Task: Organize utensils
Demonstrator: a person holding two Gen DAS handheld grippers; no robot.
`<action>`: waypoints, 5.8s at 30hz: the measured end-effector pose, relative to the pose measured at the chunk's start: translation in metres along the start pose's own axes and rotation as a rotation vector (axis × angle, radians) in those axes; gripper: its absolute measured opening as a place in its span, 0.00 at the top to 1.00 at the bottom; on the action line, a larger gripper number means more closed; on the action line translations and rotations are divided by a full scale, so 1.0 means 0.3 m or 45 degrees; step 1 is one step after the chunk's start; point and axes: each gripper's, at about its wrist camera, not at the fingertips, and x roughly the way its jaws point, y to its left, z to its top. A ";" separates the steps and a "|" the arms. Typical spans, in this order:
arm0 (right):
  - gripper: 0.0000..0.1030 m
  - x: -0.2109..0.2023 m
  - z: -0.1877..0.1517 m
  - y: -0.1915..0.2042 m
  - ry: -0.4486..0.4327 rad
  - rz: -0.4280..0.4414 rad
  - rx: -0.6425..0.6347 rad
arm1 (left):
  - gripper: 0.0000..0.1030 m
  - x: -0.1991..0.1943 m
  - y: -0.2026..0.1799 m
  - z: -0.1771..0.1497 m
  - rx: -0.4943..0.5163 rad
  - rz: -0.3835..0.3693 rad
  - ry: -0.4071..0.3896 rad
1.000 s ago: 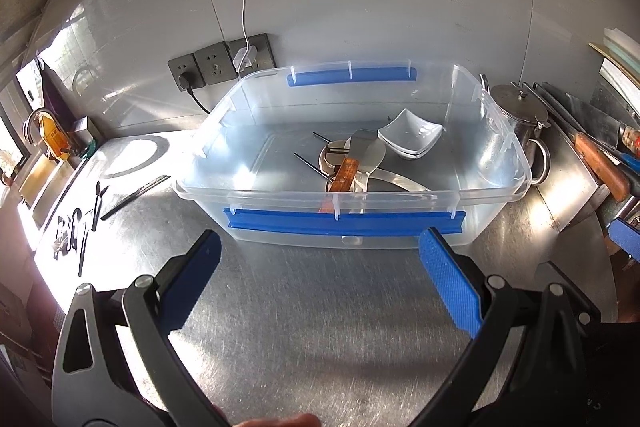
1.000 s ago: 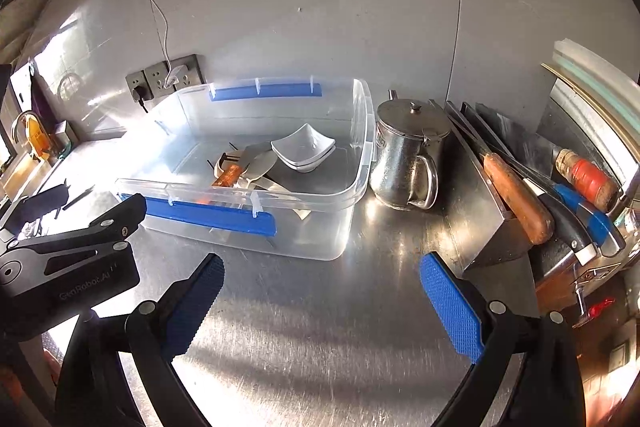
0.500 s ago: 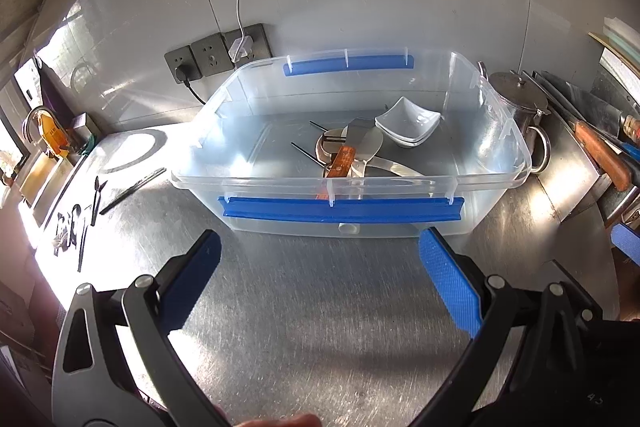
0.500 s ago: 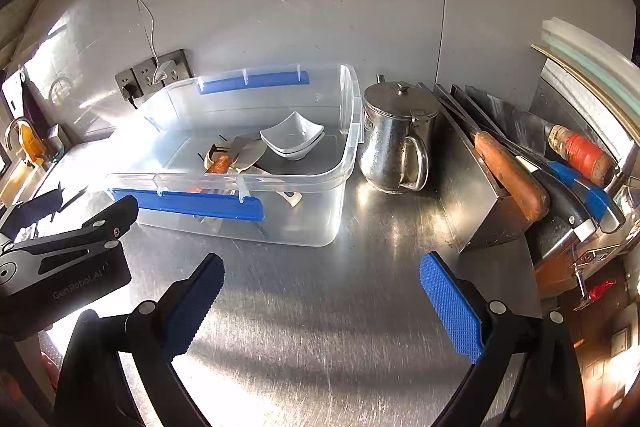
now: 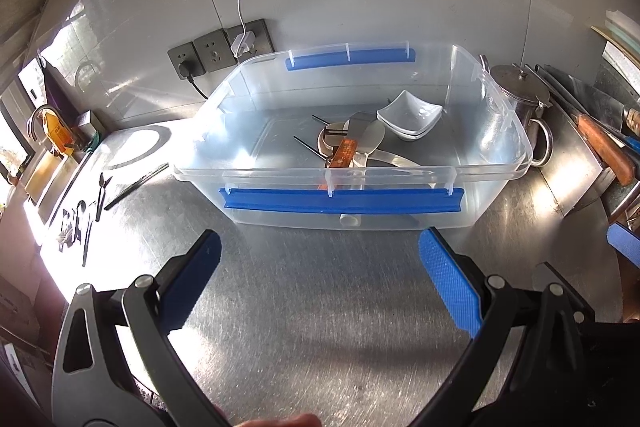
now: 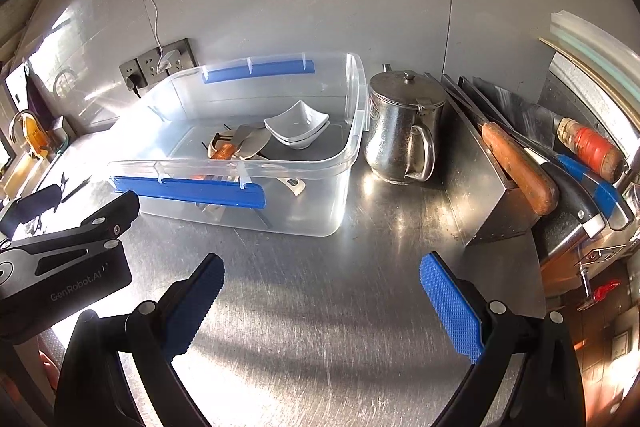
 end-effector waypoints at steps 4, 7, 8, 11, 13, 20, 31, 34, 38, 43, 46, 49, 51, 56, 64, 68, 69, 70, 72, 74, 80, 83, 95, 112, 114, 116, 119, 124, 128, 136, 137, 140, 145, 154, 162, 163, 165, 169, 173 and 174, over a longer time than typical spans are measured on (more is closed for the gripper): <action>0.05 0.007 0.000 0.001 0.009 0.010 -0.009 | 0.08 -0.003 0.002 -0.001 -0.002 0.013 0.003; 0.05 0.012 0.001 0.004 0.013 0.018 -0.017 | 0.08 -0.006 0.004 -0.002 -0.006 0.021 0.003; 0.05 0.012 0.001 0.004 0.013 0.020 -0.019 | 0.08 -0.007 0.004 -0.002 -0.007 0.023 0.003; 0.05 0.010 0.000 0.006 0.011 0.024 -0.024 | 0.08 -0.010 0.005 -0.003 -0.008 0.027 0.003; 0.05 0.009 0.000 0.006 0.010 0.022 -0.024 | 0.08 -0.010 0.004 -0.004 -0.006 0.027 0.005; 0.05 0.008 -0.005 0.007 0.014 0.003 -0.039 | 0.08 -0.013 -0.003 -0.010 0.000 0.024 0.010; 0.05 -0.015 -0.020 -0.019 0.017 -0.037 -0.050 | 0.08 -0.010 -0.031 -0.016 -0.003 -0.009 0.025; 0.05 -0.021 -0.024 -0.034 0.017 -0.049 -0.043 | 0.08 -0.009 -0.041 -0.018 -0.004 -0.020 0.029; 0.05 -0.025 -0.028 -0.043 0.019 -0.053 -0.044 | 0.08 -0.016 -0.048 -0.015 -0.003 -0.025 0.021; 0.05 -0.031 -0.027 -0.046 0.013 -0.050 -0.048 | 0.08 -0.021 -0.054 -0.011 -0.003 -0.021 0.017; 0.05 -0.032 -0.026 -0.046 0.010 -0.045 -0.047 | 0.08 -0.025 -0.054 -0.010 -0.003 -0.015 0.014; 0.05 -0.033 -0.025 -0.044 0.010 -0.042 -0.050 | 0.08 -0.029 -0.051 -0.010 -0.006 -0.010 0.012; 0.05 -0.031 -0.023 -0.041 0.009 -0.038 -0.053 | 0.08 -0.030 -0.048 -0.007 -0.008 -0.005 0.011; 0.05 -0.031 -0.022 -0.033 0.006 -0.032 -0.059 | 0.08 -0.030 -0.041 -0.006 -0.016 0.002 0.010; 0.05 -0.028 -0.020 -0.021 0.007 -0.032 -0.067 | 0.08 -0.024 -0.035 -0.005 -0.019 0.008 0.014; 0.05 -0.027 -0.022 -0.020 0.011 -0.037 -0.066 | 0.08 -0.020 -0.035 -0.006 -0.017 0.005 0.018; 0.05 -0.024 -0.022 -0.021 0.013 -0.039 -0.065 | 0.08 -0.019 -0.036 -0.006 -0.017 0.004 0.018; 0.05 -0.022 -0.022 -0.021 0.015 -0.040 -0.065 | 0.08 -0.017 -0.037 -0.006 -0.016 0.003 0.018; 0.05 -0.019 -0.022 -0.024 0.017 -0.041 -0.065 | 0.08 -0.014 -0.039 -0.006 -0.015 0.000 0.020; 0.05 -0.015 -0.022 -0.025 0.021 -0.044 -0.066 | 0.08 -0.010 -0.041 -0.005 -0.015 -0.002 0.023; 0.05 -0.004 -0.018 -0.031 0.026 -0.051 -0.063 | 0.08 0.003 -0.048 -0.002 -0.010 -0.011 0.028; 0.05 0.000 -0.018 -0.034 0.028 -0.055 -0.060 | 0.08 0.009 -0.050 -0.001 -0.008 -0.015 0.030; 0.05 0.015 -0.004 -0.038 0.022 -0.076 -0.071 | 0.08 0.033 -0.063 0.016 0.000 -0.030 0.034; 0.05 0.038 0.009 -0.045 0.035 -0.080 -0.080 | 0.08 0.058 -0.067 0.026 0.003 -0.034 0.044; 0.05 0.039 0.009 -0.043 0.035 -0.080 -0.081 | 0.08 0.057 -0.066 0.025 0.002 -0.031 0.045; 0.05 0.040 0.010 -0.044 0.036 -0.079 -0.081 | 0.08 0.058 -0.066 0.025 0.001 -0.032 0.045; 0.05 0.039 0.006 -0.039 0.034 -0.076 -0.082 | 0.08 0.058 -0.061 0.025 -0.006 -0.037 0.044; 0.05 0.030 0.002 -0.034 0.022 -0.083 -0.085 | 0.08 0.045 -0.053 0.028 -0.017 -0.039 0.011; 0.05 0.025 0.004 -0.042 0.015 -0.087 -0.068 | 0.08 0.045 -0.059 0.026 -0.009 -0.046 0.015; 0.05 0.020 0.000 -0.037 0.019 -0.090 -0.075 | 0.08 0.038 -0.061 0.025 -0.002 -0.044 0.014; 0.05 0.018 -0.001 -0.036 0.018 -0.088 -0.076 | 0.08 0.037 -0.060 0.025 -0.003 -0.043 0.013; 0.05 0.016 0.001 -0.032 0.015 -0.089 -0.080 | 0.08 0.038 -0.056 0.026 -0.005 -0.043 0.015; 0.05 0.015 0.001 -0.027 0.016 -0.090 -0.084 | 0.08 0.035 -0.052 0.024 -0.007 -0.040 0.016; 0.05 0.018 0.000 -0.020 0.024 -0.090 -0.091 | 0.08 0.048 -0.035 0.015 -0.025 -0.042 0.045; 0.05 0.038 0.007 -0.008 0.034 -0.091 -0.097 | 0.08 0.063 -0.017 0.009 -0.037 -0.047 0.052; 0.05 0.039 0.007 -0.003 0.032 -0.089 -0.099 | 0.08 0.065 -0.013 0.012 -0.038 -0.048 0.051; 0.05 0.042 0.011 0.002 0.031 -0.087 -0.102 | 0.08 0.068 -0.006 0.014 -0.042 -0.051 0.049; 0.05 0.046 0.018 0.009 0.019 -0.090 -0.102 | 0.08 0.072 0.008 0.017 -0.050 -0.049 0.044; 0.05 0.046 0.021 0.011 0.011 -0.084 -0.097 | 0.08 0.076 0.012 0.021 -0.048 -0.049 0.042; 0.05 0.048 0.022 0.014 0.012 -0.084 -0.096 | 0.08 0.078 0.011 0.023 -0.046 -0.051 0.042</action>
